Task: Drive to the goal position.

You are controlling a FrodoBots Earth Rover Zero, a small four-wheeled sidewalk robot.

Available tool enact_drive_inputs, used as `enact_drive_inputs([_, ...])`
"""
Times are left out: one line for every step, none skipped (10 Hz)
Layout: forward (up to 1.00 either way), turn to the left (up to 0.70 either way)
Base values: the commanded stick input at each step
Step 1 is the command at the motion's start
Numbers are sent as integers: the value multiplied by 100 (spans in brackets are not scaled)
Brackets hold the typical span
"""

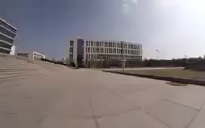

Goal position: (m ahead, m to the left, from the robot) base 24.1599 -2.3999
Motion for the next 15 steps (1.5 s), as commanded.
enact_drive_inputs([70, 0])
enact_drive_inputs([70, 0])
enact_drive_inputs([70, 0])
enact_drive_inputs([70, 0])
enact_drive_inputs([70, 0])
enact_drive_inputs([70, 0])
enact_drive_inputs([70, 0])
enact_drive_inputs([70, 0])
enact_drive_inputs([70, 0])
enact_drive_inputs([70, 0])
enact_drive_inputs([70, 0])
enact_drive_inputs([70, 0])
enact_drive_inputs([70, 0])
enact_drive_inputs([70, 0])
enact_drive_inputs([70, 0])
